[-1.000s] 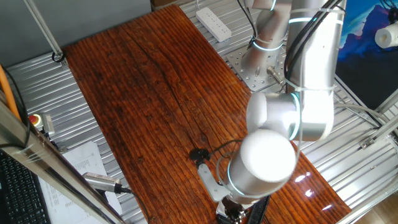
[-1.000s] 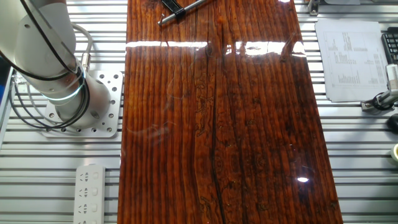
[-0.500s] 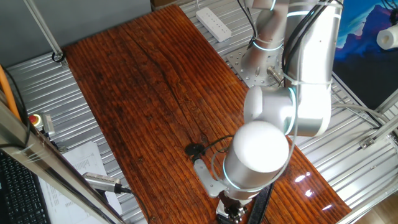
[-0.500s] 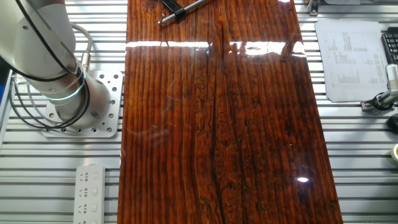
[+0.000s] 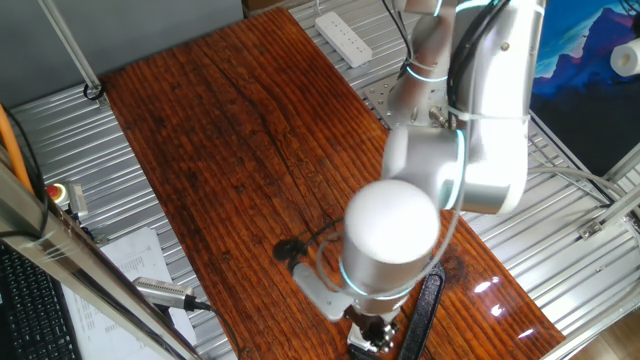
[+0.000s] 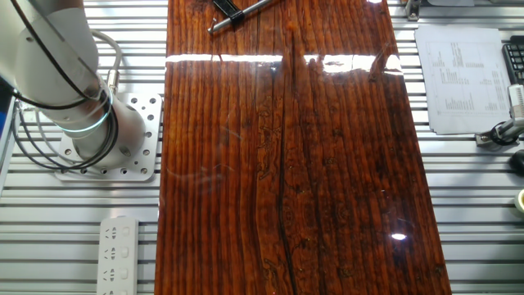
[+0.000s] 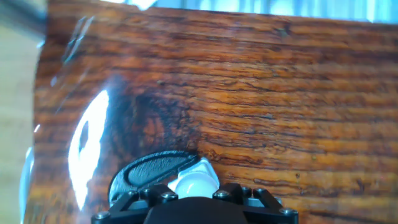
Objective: Install the light bulb by rotating it
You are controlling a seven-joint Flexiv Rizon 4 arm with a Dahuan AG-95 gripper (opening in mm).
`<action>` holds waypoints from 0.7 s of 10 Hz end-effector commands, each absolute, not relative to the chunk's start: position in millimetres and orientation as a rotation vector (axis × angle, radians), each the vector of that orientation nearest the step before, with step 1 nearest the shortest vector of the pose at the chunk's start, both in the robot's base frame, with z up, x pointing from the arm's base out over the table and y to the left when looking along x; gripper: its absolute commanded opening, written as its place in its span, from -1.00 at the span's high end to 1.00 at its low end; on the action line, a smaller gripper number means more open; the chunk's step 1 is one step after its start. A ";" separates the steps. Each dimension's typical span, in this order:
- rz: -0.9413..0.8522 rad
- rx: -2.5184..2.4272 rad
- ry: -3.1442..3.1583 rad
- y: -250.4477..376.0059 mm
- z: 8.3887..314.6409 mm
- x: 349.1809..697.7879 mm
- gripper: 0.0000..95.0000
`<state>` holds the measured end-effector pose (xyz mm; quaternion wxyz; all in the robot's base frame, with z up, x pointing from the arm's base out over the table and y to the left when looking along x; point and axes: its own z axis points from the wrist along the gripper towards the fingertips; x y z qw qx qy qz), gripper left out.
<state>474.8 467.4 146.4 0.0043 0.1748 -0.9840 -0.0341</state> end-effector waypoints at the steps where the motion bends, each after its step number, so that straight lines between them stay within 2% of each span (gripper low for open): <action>1: -0.114 1.253 -2.832 476.3 160.2 474.4 -0.20; 3: -0.038 1.391 -2.742 479.4 160.0 474.0 -0.20; 7: -0.008 1.594 -2.635 477.6 152.2 463.0 -0.20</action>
